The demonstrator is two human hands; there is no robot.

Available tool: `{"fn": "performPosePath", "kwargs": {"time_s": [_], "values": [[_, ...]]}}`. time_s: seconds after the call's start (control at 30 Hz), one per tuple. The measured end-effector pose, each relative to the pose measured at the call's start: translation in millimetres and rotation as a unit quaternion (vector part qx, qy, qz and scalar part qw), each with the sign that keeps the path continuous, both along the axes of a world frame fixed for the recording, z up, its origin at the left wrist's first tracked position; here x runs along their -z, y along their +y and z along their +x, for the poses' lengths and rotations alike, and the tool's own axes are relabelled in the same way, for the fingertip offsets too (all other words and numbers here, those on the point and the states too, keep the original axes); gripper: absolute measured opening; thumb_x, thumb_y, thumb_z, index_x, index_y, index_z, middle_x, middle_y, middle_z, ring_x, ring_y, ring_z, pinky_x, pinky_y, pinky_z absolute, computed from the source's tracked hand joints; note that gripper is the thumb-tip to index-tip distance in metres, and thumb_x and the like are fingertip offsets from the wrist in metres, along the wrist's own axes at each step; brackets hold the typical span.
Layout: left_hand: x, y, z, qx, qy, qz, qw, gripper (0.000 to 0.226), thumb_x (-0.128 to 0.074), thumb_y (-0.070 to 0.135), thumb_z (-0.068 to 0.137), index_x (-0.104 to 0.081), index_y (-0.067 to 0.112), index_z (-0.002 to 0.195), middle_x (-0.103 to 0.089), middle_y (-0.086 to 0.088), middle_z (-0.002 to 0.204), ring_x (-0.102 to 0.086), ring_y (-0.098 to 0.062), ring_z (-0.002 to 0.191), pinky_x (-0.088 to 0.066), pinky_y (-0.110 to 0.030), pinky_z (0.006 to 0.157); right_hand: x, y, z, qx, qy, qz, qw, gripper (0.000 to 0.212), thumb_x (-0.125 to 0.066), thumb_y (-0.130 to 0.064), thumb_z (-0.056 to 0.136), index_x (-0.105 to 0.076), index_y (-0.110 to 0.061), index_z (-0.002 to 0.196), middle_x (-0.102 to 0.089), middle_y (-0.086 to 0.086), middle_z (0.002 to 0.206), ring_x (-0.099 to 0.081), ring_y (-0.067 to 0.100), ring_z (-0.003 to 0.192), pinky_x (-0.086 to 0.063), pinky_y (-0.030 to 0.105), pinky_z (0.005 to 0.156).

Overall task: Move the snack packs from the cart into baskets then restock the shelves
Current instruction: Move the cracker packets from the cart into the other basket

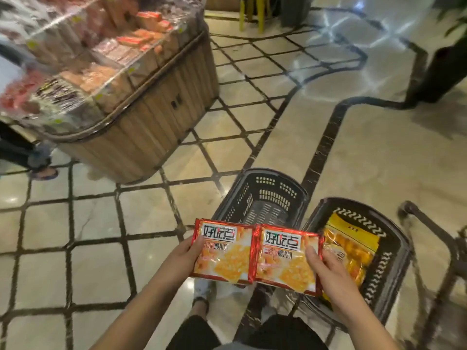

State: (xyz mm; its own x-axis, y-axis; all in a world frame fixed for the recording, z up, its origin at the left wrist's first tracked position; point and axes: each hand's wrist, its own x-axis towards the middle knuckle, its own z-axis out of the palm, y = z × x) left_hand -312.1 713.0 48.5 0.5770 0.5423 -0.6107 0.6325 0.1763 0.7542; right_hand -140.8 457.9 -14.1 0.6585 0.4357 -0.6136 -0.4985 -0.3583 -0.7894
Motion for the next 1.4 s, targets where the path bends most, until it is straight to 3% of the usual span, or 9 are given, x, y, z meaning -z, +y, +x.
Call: {"fn": "performPosePath", "kwargs": {"time_s": [0.1, 0.2, 0.37, 0.57, 0.7, 0.93, 1.03, 1.2, 1.4], "values": [[19.4, 37.1, 24.1, 0.047, 0.011, 0.001, 0.999, 0.035, -0.045, 0.048, 0.105, -0.068, 0.027, 0.121, -0.08, 0.007, 0.106, -0.077, -0.013, 0.095, -0.058, -0.028, 0.084, 12.1, 15.9, -0.4, 0.053, -0.018, -0.028, 0.998, 0.067, -0.064, -0.074, 0.08, -0.056, -0.035, 0.134, -0.072, -0.011, 0.119, -0.072, 0.012, 0.103, -0.06, 0.039, 0.086], [39.0, 82.3, 44.8, 0.096, 0.02, -0.006, 0.995, 0.036, -0.047, 0.051, 0.104, -0.065, 0.028, 0.125, -0.079, 0.009, 0.106, -0.077, -0.011, 0.094, -0.059, -0.029, 0.085, 15.4, 44.6, -5.0, 0.098, -0.03, -0.05, 0.993, 0.07, -0.069, -0.066, 0.08, -0.051, -0.03, 0.137, -0.069, -0.005, 0.123, -0.071, 0.012, 0.103, -0.061, 0.036, 0.084], [50.8, 155.3, 74.5, 0.185, 0.008, -0.059, 0.981, 0.021, -0.049, 0.039, 0.105, -0.064, 0.029, 0.118, -0.079, 0.015, 0.102, -0.077, -0.009, 0.093, -0.059, -0.017, 0.071, 11.1, 103.8, -10.3, 0.174, -0.057, -0.101, 0.978, 0.052, -0.069, -0.054, 0.084, -0.056, -0.025, 0.125, -0.073, -0.002, 0.115, -0.074, 0.011, 0.094, -0.062, 0.033, 0.077], [82.5, 204.0, 104.6, 0.211, 0.057, -0.075, 0.973, 0.027, -0.05, 0.043, 0.106, -0.061, 0.028, 0.125, -0.077, 0.007, 0.109, -0.077, -0.009, 0.092, -0.06, -0.023, 0.073, 16.9, 156.5, -4.5, 0.227, -0.065, -0.129, 0.963, 0.022, -0.067, -0.043, 0.094, -0.057, -0.035, 0.112, -0.072, -0.011, 0.104, -0.072, 0.002, 0.085, -0.053, 0.013, 0.055], [116.3, 207.9, 126.8, 0.204, 0.085, -0.074, 0.973, 0.023, -0.054, 0.041, 0.105, -0.062, 0.028, 0.122, -0.077, 0.0, 0.11, -0.076, -0.01, 0.09, -0.058, -0.022, 0.072, 46.9, 172.9, 10.6, 0.226, -0.062, -0.179, 0.956, 0.03, -0.068, -0.049, 0.092, -0.059, -0.034, 0.116, -0.073, -0.01, 0.106, -0.073, 0.006, 0.089, -0.062, 0.029, 0.068], [223.1, 187.1, 175.2, 0.146, 0.146, -0.045, 0.977, 0.023, -0.055, 0.035, 0.105, -0.061, 0.02, 0.121, -0.074, 0.001, 0.1, -0.073, -0.016, 0.088, -0.06, -0.031, 0.077, 158.1, 191.1, 58.3, 0.156, -0.106, -0.259, 0.947, 0.02, -0.064, -0.046, 0.095, -0.054, -0.034, 0.107, -0.059, -0.023, 0.089, -0.057, -0.007, 0.083, -0.044, 0.017, 0.063], [290.4, 180.6, 192.0, 0.142, 0.163, -0.024, 0.976, 0.016, -0.053, 0.033, 0.107, -0.06, 0.022, 0.116, -0.071, 0.001, 0.094, -0.068, -0.011, 0.078, -0.053, -0.021, 0.067, 227.9, 197.1, 75.8, 0.129, -0.119, -0.295, 0.939, 0.023, -0.063, -0.05, 0.095, -0.055, -0.034, 0.109, -0.063, -0.017, 0.094, -0.062, 0.002, 0.085, -0.05, 0.026, 0.068], [401.6, 173.1, 205.2, 0.178, 0.2, -0.005, 0.963, 0.03, -0.049, 0.04, 0.107, -0.06, 0.021, 0.127, -0.073, -0.004, 0.105, -0.07, -0.022, 0.092, -0.058, -0.044, 0.092, 334.2, 206.9, 87.4, 0.122, -0.152, -0.374, 0.906, 0.031, -0.057, -0.05, 0.098, -0.058, -0.023, 0.115, -0.064, -0.003, 0.103, -0.061, 0.016, 0.092, -0.044, 0.031, 0.073], [501.8, 163.2, 204.7, 0.146, 0.245, -0.036, 0.958, 0.028, -0.049, 0.033, 0.108, -0.058, 0.018, 0.13, -0.072, -0.004, 0.111, -0.07, -0.021, 0.097, -0.059, -0.044, 0.092, 435.0, 219.7, 76.2, 0.072, -0.133, -0.433, 0.889, 0.033, -0.051, -0.047, 0.102, -0.053, -0.016, 0.114, -0.06, 0.004, 0.109, -0.062, 0.025, 0.094, -0.045, 0.033, 0.068]]}}
